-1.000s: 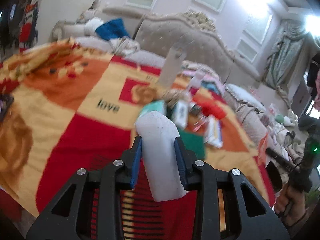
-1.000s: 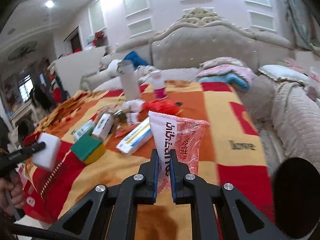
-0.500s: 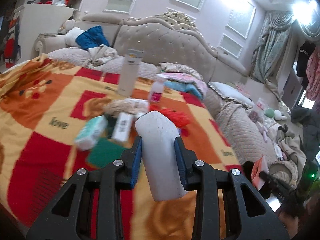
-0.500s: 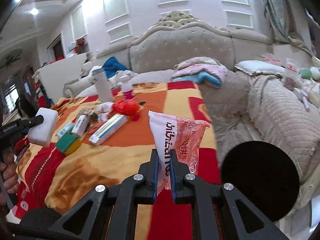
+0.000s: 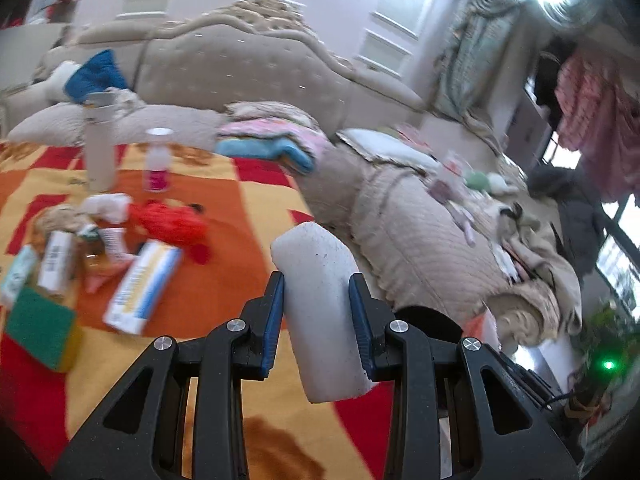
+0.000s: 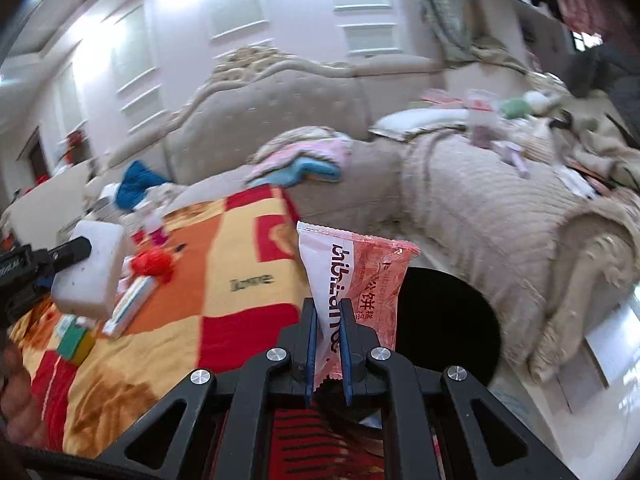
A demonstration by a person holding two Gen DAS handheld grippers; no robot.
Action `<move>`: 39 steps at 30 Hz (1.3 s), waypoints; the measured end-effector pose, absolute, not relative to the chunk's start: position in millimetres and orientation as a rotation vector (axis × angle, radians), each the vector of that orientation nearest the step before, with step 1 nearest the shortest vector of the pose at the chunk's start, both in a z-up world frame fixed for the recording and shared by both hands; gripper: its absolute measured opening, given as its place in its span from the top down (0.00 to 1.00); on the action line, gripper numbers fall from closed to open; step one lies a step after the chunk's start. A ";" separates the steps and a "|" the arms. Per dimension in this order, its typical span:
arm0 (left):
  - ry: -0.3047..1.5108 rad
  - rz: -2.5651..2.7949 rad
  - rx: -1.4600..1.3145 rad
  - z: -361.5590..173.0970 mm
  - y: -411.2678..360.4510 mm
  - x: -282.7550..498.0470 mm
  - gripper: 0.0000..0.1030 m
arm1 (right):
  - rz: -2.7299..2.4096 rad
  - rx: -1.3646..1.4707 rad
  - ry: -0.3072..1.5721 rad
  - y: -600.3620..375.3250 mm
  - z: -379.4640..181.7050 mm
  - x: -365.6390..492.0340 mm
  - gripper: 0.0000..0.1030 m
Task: Collect trash
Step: 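Carry the sponge block and pink wrapper toward the black bin, then open both tools over the black bin to drop sponge and wrapper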
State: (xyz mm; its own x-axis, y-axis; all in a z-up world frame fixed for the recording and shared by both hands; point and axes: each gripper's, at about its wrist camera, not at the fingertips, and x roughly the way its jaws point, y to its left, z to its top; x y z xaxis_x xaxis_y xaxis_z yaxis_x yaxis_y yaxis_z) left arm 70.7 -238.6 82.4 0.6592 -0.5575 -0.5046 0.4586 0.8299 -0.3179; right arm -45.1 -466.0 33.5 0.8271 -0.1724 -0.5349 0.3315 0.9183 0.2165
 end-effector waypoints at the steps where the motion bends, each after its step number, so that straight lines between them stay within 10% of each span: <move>1: 0.624 -0.597 -0.152 81.1 -251.5 67.9 0.71 | -0.294 0.322 0.536 -471.8 32.4 -47.7 0.91; 39: 0.796 -0.914 0.143 -1.3 -443.7 81.4 0.62 | -0.319 0.537 0.580 -562.5 -10.9 -50.0 0.86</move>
State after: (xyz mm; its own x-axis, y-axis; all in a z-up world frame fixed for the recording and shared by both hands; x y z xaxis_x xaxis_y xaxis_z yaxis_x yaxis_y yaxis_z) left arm 81.4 -443.7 -1.3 0.3523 -0.6535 -0.6699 0.7537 0.6225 -0.2108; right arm -50.0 -562.5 -10.9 0.7939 -0.1354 -0.5928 0.4282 0.8167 0.3869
